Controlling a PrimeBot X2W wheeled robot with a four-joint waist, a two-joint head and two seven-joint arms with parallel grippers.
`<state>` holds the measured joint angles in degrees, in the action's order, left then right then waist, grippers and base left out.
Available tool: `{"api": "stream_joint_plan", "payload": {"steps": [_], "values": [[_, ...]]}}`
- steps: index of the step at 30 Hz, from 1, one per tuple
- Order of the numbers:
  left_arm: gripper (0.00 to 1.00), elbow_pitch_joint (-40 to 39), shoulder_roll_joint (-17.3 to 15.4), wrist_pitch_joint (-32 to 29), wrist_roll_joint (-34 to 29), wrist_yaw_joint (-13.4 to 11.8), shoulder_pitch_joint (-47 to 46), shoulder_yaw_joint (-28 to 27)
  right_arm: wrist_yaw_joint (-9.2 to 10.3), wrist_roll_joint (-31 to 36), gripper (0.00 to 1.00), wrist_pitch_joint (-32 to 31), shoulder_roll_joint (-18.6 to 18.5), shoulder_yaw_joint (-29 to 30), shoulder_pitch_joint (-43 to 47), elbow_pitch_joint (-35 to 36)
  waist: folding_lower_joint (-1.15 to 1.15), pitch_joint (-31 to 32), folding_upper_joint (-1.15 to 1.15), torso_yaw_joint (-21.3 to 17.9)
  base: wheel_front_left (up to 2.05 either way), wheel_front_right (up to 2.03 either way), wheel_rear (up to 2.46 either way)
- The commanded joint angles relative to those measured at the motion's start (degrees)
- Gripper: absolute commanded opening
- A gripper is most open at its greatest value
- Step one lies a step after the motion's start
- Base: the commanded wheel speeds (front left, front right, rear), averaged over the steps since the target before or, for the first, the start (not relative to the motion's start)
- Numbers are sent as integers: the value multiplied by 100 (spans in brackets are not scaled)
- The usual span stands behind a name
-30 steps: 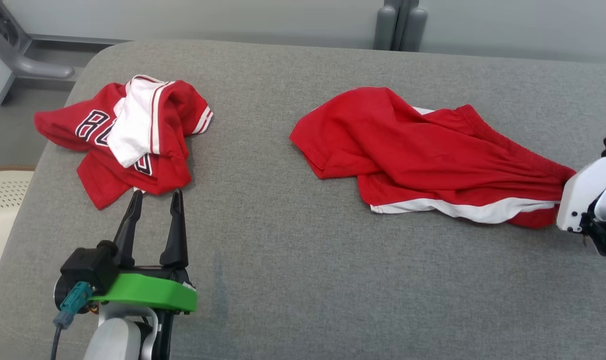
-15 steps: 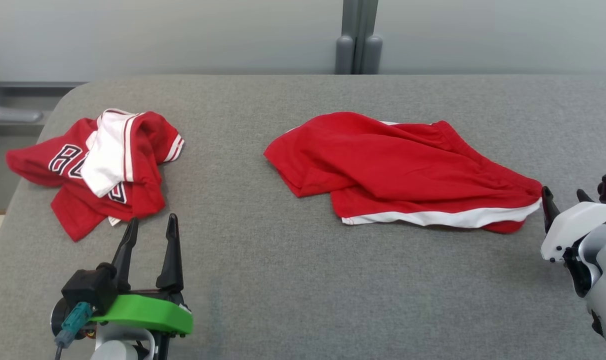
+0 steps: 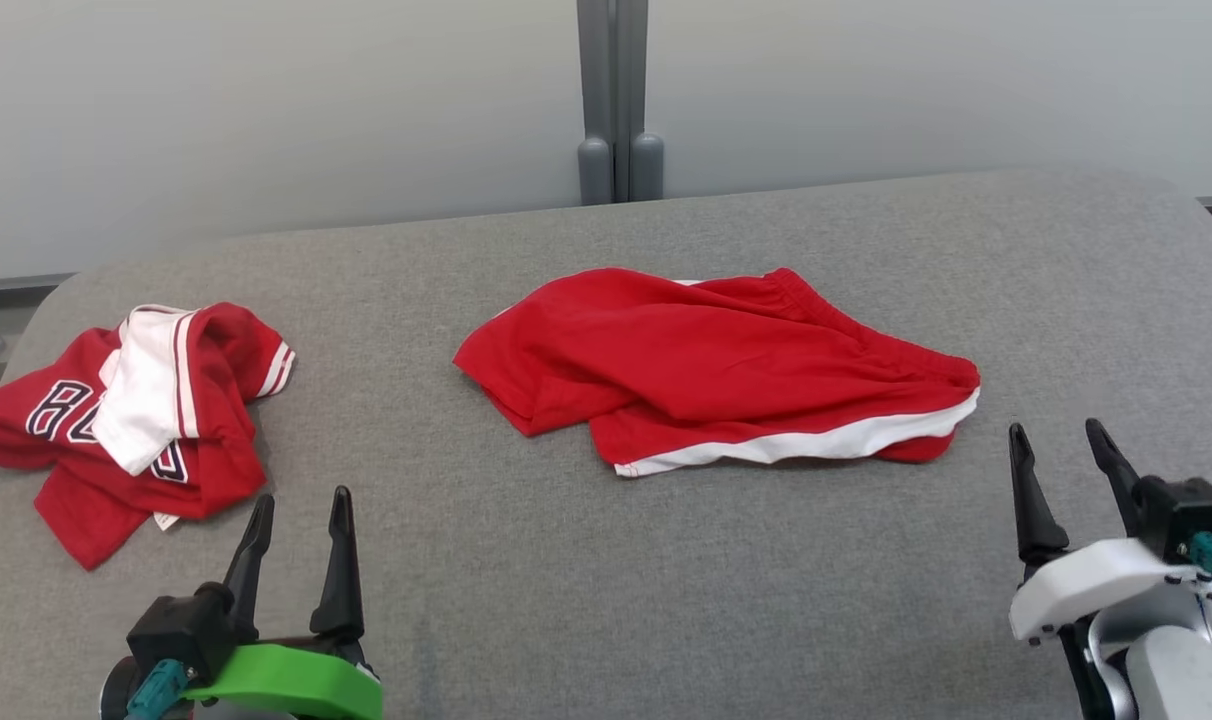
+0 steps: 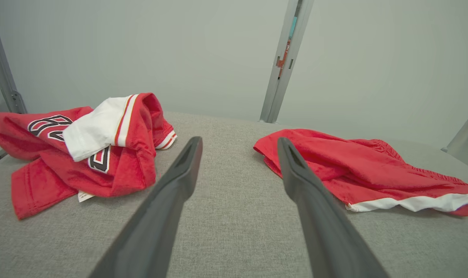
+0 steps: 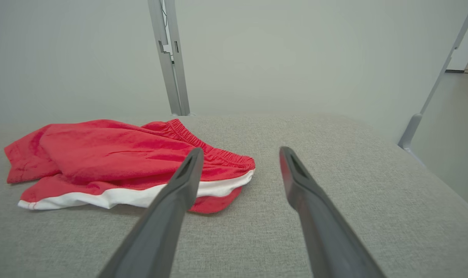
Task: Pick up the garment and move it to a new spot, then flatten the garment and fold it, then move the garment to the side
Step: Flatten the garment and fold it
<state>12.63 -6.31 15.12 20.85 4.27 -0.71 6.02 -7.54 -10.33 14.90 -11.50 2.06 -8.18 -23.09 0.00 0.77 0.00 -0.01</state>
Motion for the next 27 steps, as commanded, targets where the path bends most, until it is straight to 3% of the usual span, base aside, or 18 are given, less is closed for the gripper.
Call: {"api": "stream_joint_plan", "payload": {"steps": [1, 5, 11, 27], "values": [[100, -23, 3, 3, -59, 10, 125, -15, 9, 159, 100, -76, 107, 124, 180, 300, 0, 104, 0, -99, 0, 0, 0], [100, 4, 33, 3, -130, 46, 223, -54, 9, 497, 100, -385, 391, 273, 642, 1053, 0, 147, 0, -123, 0, 0, 0], [100, 31, 69, 4, -231, 88, 317, -72, 9, 611, 100, -736, 527, 263, 1012, 1724, 0, 192, 0, -118, 0, 0, 0], [100, 125, 129, 4, -338, 176, 268, -40, 9, 490, 100, -1088, 595, 251, 1118, 1968, 0, 144, 0, -68, 0, 0, 0]]}}
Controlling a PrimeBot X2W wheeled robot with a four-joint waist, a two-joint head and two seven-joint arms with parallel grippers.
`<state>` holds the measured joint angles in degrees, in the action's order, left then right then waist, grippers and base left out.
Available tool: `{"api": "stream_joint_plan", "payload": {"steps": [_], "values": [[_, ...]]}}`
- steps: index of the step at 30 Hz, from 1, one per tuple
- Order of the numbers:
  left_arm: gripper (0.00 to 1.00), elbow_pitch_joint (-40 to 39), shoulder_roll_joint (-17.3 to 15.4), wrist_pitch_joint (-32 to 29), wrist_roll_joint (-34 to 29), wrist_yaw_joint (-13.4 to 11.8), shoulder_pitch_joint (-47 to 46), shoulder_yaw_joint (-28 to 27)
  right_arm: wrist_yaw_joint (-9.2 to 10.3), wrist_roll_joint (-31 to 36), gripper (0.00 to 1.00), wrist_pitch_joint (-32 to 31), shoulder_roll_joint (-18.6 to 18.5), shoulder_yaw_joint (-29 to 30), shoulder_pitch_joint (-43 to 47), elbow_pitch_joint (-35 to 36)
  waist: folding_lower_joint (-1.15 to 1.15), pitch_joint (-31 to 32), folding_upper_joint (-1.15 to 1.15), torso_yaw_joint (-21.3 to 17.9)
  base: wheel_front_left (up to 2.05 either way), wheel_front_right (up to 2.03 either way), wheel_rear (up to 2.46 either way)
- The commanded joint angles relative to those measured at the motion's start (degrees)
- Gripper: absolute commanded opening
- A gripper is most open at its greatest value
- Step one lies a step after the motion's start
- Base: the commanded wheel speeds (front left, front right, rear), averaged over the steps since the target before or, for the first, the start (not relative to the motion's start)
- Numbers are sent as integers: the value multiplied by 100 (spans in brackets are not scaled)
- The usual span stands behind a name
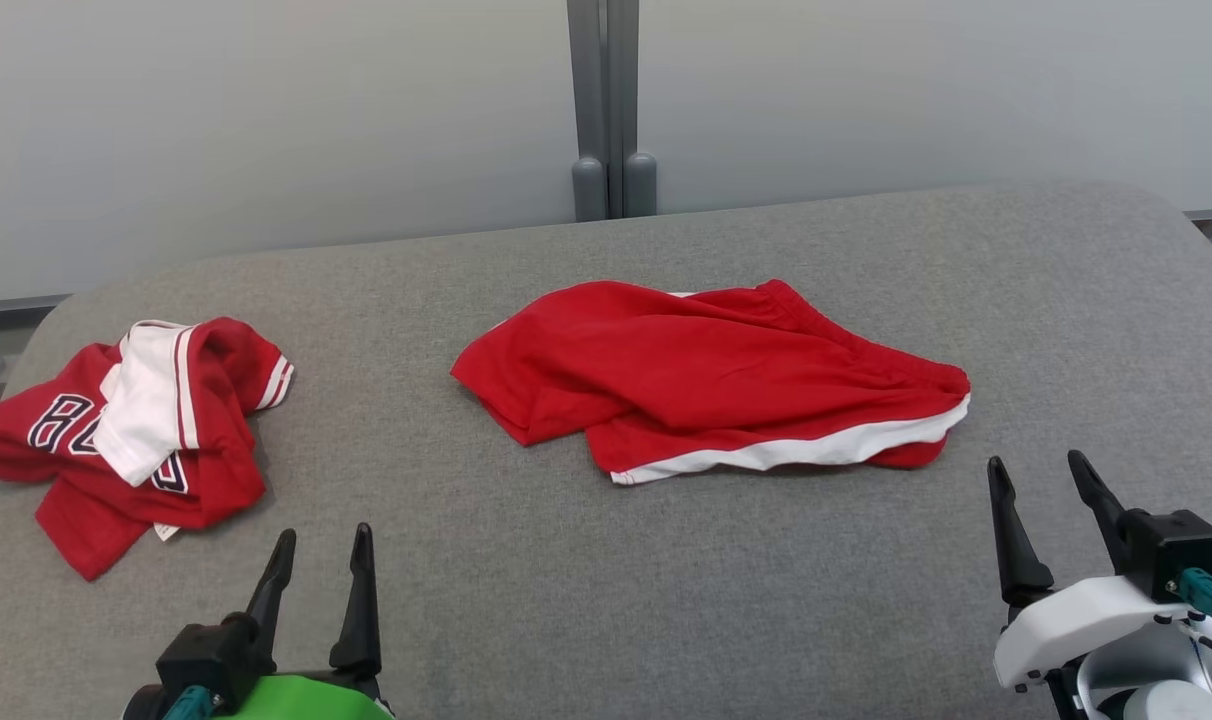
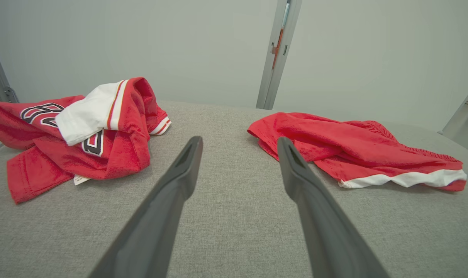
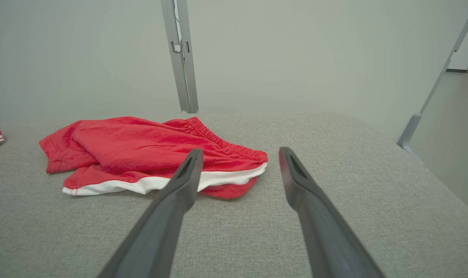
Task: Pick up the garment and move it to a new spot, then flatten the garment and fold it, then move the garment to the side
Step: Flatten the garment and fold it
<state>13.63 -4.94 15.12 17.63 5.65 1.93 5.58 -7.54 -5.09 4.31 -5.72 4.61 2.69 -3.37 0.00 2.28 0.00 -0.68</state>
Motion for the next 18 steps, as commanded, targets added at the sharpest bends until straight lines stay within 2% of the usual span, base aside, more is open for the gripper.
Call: {"api": "stream_joint_plan", "payload": {"steps": [1, 5, 10, 14, 18], "values": [[100, 45, -6, 3, -14, 34, -2, 29, 9, -64, 100, -73, 22, -16, 6, -40, 0, -21, 0, -5, 0, 0, 0], [100, 246, 22, -130, 9, 101, -229, 341, 9, -259, 100, -385, -157, -63, -341, -306, 0, -131, 0, -25, 0, 0, 0], [100, 728, 92, -660, 169, 180, -921, 1220, 8, -625, 100, -1030, -609, -175, -1250, -1114, 0, -488, 0, -41, 0, 0, 0], [100, 1232, 143, -1037, 618, 185, -1738, 1931, 8, -876, 100, -1395, -853, -368, -2147, -1874, 0, -918, 0, -58, 0, 0, 0], [100, 1785, 174, -1259, 1186, 187, -2400, 2227, 9, -1137, 100, -1485, -1012, -761, -2950, -2663, 0, -1261, 0, -109, 0, 0, 0]]}}
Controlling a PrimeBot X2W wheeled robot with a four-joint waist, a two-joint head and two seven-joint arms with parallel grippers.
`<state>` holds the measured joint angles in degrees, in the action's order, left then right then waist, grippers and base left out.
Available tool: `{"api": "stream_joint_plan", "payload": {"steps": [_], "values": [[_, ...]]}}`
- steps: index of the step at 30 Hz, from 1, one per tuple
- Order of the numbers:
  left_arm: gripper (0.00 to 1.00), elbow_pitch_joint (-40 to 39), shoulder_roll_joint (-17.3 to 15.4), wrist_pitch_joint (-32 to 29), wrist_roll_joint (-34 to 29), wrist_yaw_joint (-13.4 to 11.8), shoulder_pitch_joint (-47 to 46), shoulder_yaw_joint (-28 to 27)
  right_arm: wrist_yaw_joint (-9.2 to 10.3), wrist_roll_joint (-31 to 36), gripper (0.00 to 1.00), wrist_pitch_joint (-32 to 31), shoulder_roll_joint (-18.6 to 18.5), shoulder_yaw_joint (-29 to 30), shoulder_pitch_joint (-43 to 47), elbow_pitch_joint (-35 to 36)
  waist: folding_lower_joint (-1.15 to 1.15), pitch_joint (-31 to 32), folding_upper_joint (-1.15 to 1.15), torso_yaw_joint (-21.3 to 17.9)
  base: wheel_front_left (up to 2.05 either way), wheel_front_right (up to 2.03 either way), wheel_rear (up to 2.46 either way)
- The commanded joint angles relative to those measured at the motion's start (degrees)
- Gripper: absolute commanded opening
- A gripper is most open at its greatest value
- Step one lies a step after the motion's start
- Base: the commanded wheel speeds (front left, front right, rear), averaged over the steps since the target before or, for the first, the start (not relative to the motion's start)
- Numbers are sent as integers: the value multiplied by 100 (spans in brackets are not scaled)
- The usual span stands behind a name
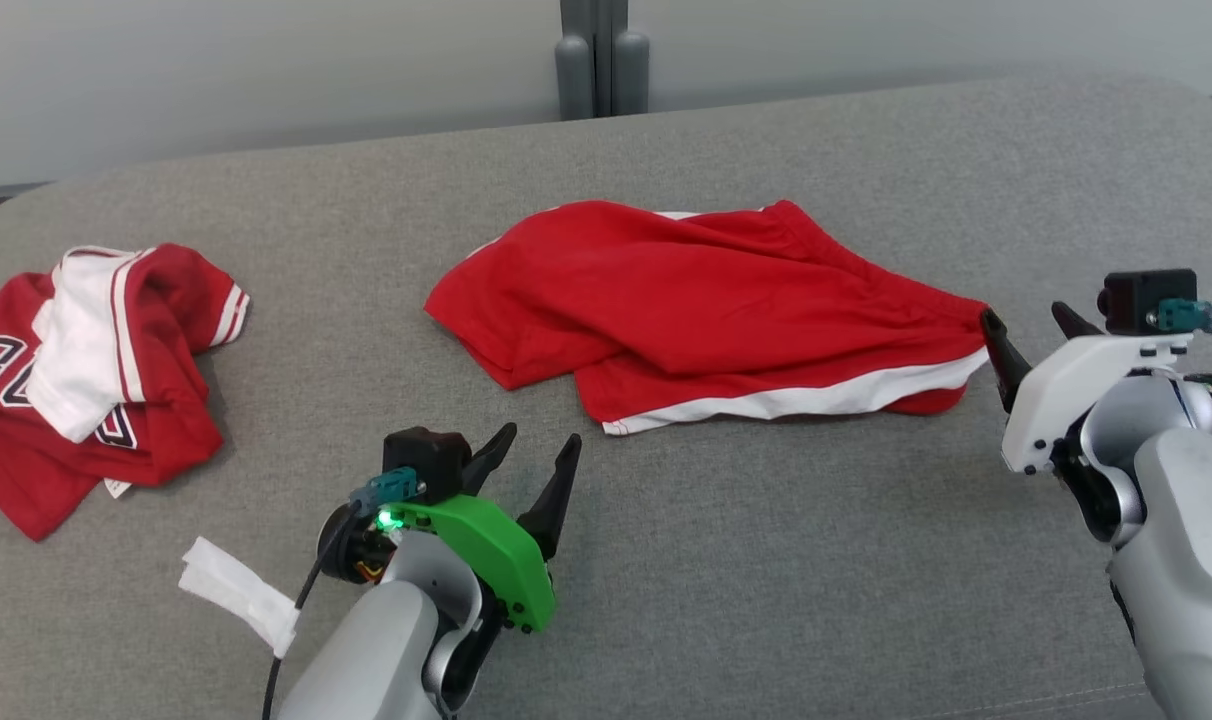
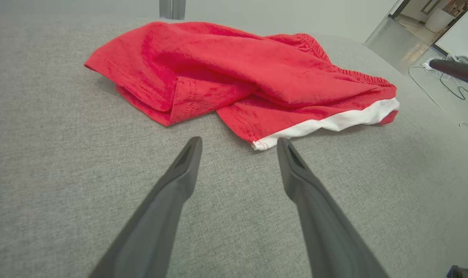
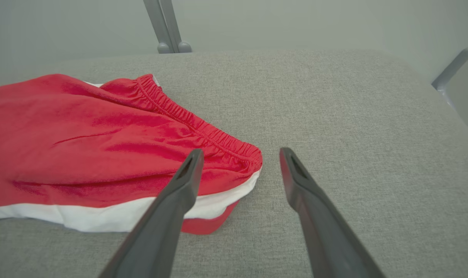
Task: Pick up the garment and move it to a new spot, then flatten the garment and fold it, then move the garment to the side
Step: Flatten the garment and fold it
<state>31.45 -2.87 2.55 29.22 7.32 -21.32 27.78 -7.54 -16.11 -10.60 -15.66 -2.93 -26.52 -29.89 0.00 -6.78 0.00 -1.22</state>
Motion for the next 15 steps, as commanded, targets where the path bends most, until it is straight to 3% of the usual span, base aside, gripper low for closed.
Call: {"api": "stream_joint_plan", "payload": {"steps": [1, 10, 15], "values": [[100, 117, -21, -70, 190, 21, -230, 90, 8, -105, 100, -12, -44, -101, -240, -195, 0, -468, 0, -70, 0, 0, 0], [100, 621, -12, -227, 1135, -14, -1071, 784, 9, -317, 100, -61, -173, -880, -1487, -1444, 0, -1047, 0, -198, 0, 0, 0], [100, 702, -18, -297, 1673, -248, -1325, 1181, 9, -540, 100, -93, -125, -1147, -1855, -1939, 0, -1207, 0, -226, 0, 0, 0]]}}
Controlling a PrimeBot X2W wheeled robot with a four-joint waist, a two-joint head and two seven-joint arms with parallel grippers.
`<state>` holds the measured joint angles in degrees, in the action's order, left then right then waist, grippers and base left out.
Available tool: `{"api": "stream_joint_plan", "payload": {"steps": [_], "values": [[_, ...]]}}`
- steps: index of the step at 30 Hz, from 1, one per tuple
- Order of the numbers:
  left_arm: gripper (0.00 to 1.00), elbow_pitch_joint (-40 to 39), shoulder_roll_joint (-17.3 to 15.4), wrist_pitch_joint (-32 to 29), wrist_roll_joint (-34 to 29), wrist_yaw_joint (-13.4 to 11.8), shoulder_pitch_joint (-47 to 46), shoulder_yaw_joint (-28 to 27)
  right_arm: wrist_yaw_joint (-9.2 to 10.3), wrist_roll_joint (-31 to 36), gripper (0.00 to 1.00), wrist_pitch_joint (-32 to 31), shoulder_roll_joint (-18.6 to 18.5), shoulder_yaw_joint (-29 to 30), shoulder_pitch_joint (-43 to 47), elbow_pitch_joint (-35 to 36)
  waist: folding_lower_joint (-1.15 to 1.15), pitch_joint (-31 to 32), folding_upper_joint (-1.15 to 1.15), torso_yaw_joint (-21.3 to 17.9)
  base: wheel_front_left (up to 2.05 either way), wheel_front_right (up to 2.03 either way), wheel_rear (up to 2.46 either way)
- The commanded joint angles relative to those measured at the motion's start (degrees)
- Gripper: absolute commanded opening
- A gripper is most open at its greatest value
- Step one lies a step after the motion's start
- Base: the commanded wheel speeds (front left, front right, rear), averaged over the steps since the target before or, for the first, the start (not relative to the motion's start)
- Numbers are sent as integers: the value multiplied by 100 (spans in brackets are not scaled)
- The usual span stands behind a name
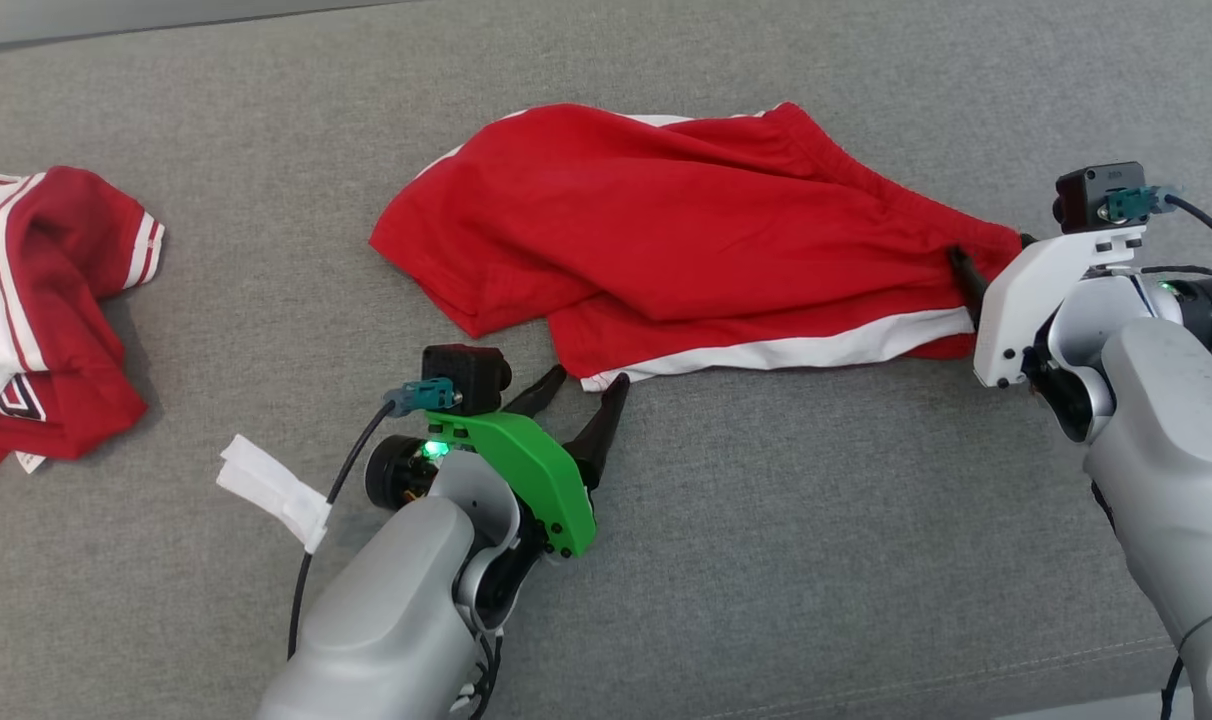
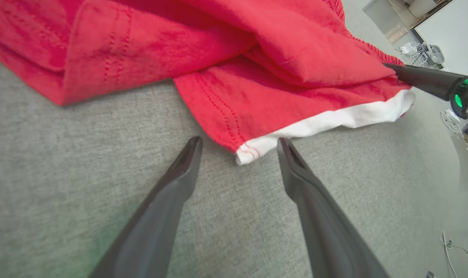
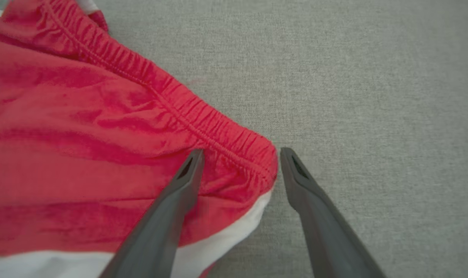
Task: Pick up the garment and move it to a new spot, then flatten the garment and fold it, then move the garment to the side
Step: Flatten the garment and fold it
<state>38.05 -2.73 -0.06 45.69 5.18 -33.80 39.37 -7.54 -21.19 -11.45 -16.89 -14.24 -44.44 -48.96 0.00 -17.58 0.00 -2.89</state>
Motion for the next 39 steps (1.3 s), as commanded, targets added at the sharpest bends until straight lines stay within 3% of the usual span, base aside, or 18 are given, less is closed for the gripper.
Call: {"api": "stream_joint_plan", "payload": {"steps": [1, 7, 8, 9, 10, 11, 12, 18, 23, 27, 31, 39], "values": [[100, 75, -31, -70, 109, -85, -97, 90, 9, -88, 100, 2, 7, -63, -103, -87, 0, -145, 0, -61, 0, 0, 0], [100, 208, -28, -14, 468, -280, -218, 443, 9, -436, 100, -92, 6, -307, -222, -518, 0, -236, 0, -65, 0, 0, 0], [100, 226, -27, -10, 520, -275, -239, 508, 9, -516, 85, -127, 19, -363, -219, -568, 0, -248, 0, -67, 0, 0, 0], [100, 250, -27, -23, 557, -279, -256, 559, 9, -566, 48, -146, 18, -392, -225, -612, 0, -255, 0, -72, 0, 0, 0], [67, 284, -26, -28, 577, -275, -283, 637, 9, -613, 22, -160, 14, -450, -232, -640, 0, -262, 0, -78, 0, 0, 0], [4, 306, -26, -11, 598, -272, -303, 685, 9, -652, 0, -154, 3, -487, -238, -655, 0, -266, 0, -84, 0, 0, 0], [0, 327, -25, 14, 632, -250, -322, 730, 9, -702, 0, -139, -5, -539, -241, -661, 0, -267, 0, -93, 0, 0, 0], [0, 236, -33, 630, 885, -133, -421, 543, 9, -1318, 0, 313, -12, -490, -221, -267, 0, -32, 0, -60, 0, 0, 0], [0, -481, -291, 1224, 1081, 83, -274, 153, 6, -2469, 0, 458, -160, -198, 151, 845, 0, 505, 0, 99, 0, 0, 0], [0, -1489, -574, 1354, 1117, 29, -114, -96, 5, -3039, 0, 431, -362, 134, 582, 1945, 0, 1013, 0, 282, 0, 0, 0], [0, -2606, -954, 1062, 1363, -175, -18, -332, 5, -3295, 0, 225, -456, 623, 981, 3031, 0, 1407, 0, 379, 0, 0, 0], [0, -3884, -1466, -132, 2133, -562, -360, -695, 5, -2753, 0, -709, 126, 1665, 1132, 4390, 0, 1607, 0, 340, 0, 0, 0]]}}
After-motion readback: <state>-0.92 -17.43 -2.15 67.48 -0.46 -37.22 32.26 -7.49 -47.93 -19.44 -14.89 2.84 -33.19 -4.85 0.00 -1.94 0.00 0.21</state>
